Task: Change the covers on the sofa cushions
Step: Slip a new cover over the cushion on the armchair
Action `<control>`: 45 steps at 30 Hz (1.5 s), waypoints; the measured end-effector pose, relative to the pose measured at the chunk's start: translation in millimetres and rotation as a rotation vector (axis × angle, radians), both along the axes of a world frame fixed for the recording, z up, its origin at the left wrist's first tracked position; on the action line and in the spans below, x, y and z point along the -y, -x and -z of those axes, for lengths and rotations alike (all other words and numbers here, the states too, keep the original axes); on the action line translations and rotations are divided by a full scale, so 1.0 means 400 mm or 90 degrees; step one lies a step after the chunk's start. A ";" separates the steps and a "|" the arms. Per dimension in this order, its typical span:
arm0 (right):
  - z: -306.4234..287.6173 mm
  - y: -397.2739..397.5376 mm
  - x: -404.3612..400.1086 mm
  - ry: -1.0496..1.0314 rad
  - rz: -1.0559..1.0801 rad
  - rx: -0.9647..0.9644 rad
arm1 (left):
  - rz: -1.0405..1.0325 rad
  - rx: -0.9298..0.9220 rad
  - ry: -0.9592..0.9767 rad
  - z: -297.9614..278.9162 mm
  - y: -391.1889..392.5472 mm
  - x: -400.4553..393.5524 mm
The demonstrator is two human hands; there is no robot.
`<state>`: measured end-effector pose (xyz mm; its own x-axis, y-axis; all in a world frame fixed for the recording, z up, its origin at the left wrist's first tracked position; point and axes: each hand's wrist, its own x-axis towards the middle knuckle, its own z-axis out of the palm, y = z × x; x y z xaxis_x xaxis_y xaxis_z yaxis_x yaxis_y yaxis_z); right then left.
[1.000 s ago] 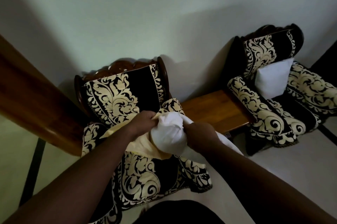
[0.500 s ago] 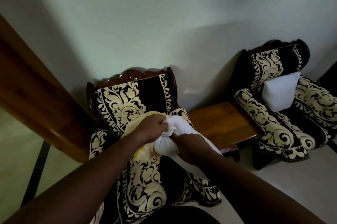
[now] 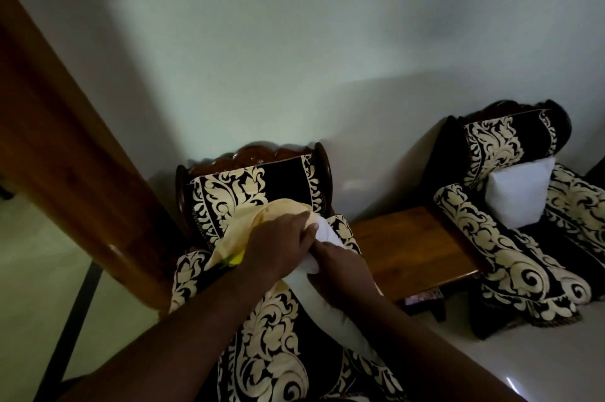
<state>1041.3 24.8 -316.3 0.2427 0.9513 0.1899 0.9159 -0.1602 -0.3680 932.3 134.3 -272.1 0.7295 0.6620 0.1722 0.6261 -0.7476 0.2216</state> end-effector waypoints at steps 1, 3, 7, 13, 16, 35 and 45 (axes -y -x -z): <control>0.002 -0.005 0.004 -0.024 0.012 -0.009 | 0.004 0.014 -0.017 0.011 0.005 0.012; -0.009 -0.016 0.011 -0.028 0.027 0.004 | -0.008 0.073 0.011 0.021 0.011 0.016; -0.037 -0.017 0.010 -0.036 0.064 0.016 | -0.026 0.150 0.106 0.006 0.003 -0.008; -0.046 -0.009 0.017 0.031 0.110 -0.029 | -0.061 0.116 0.164 -0.027 -0.036 -0.008; -0.064 0.005 0.017 0.153 0.060 0.020 | -0.064 0.085 0.186 -0.045 -0.079 0.047; -0.100 -0.121 -0.020 -0.250 0.206 -0.590 | -0.018 0.314 0.174 0.038 0.008 -0.033; -0.127 -0.096 -0.026 -0.138 0.125 -0.675 | -0.065 0.318 0.092 -0.086 -0.009 -0.054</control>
<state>1079.8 35.2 -265.4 0.5249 0.8499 -0.0469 0.0830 -0.1060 -0.9909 935.8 155.9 -237.6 0.5124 0.7680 0.3842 0.4858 -0.6282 0.6078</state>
